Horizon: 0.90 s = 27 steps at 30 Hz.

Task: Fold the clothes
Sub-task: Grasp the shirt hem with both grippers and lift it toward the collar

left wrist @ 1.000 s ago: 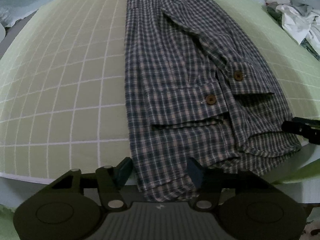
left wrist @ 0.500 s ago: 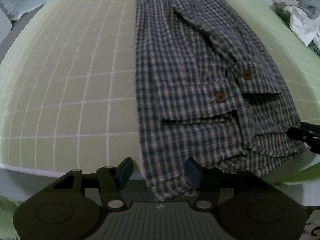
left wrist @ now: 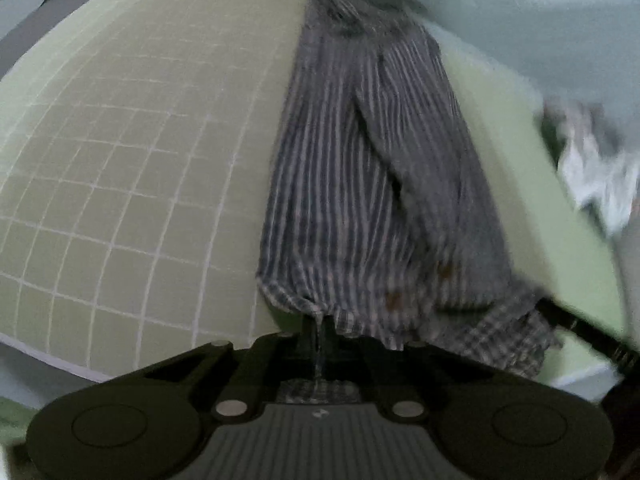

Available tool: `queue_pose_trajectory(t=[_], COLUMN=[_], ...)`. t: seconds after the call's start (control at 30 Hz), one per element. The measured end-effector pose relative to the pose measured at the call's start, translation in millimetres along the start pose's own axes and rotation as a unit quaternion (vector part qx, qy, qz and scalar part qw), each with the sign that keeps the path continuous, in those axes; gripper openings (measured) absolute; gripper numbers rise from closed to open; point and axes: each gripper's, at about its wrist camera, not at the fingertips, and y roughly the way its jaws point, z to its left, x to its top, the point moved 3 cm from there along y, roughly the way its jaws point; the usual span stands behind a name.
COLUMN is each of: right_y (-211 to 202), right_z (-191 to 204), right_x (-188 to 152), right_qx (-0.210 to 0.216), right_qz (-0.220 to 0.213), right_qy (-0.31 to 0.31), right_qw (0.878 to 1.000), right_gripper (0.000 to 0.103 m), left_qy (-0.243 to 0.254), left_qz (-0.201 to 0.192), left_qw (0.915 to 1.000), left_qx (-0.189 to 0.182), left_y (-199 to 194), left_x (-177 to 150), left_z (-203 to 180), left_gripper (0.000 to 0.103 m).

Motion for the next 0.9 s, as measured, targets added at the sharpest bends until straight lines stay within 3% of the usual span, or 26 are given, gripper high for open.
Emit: queue_pose_trajectory(t=[0.23, 0.5, 0.67, 0.9], right_y=[5.5, 55.7, 107.0, 185.1], right_z=[-16.9, -31.3, -51.1, -79.3], right_x=[58.5, 129.1, 172.5, 200.4], right_qx=[0.034, 0.020, 0.008, -0.014], right_qz=[-0.067, -0.089, -0.080, -0.032], right_qy=[0.061, 0.066, 0.070, 0.116], right_qw=[0.995, 0.994, 0.994, 0.993], right_gripper=[0.004, 0.004, 0.004, 0.006], left_qy=[-0.005, -0.016, -0.034, -0.081], left_qz=[-0.071, -0.124, -0.125, -0.080], left_qw=[0.9972, 0.9915, 0.9912, 0.9935], left_qx=[-0.026, -0.038, -0.029, -0.011], left_y=[-23.7, 2.4, 37.6, 105.6], left_x=[54.4, 147.3, 202.0, 250.0], left_z=[-17.9, -33.2, -27.5, 0.5], left_gripper=[0.002, 0.001, 0.001, 0.003])
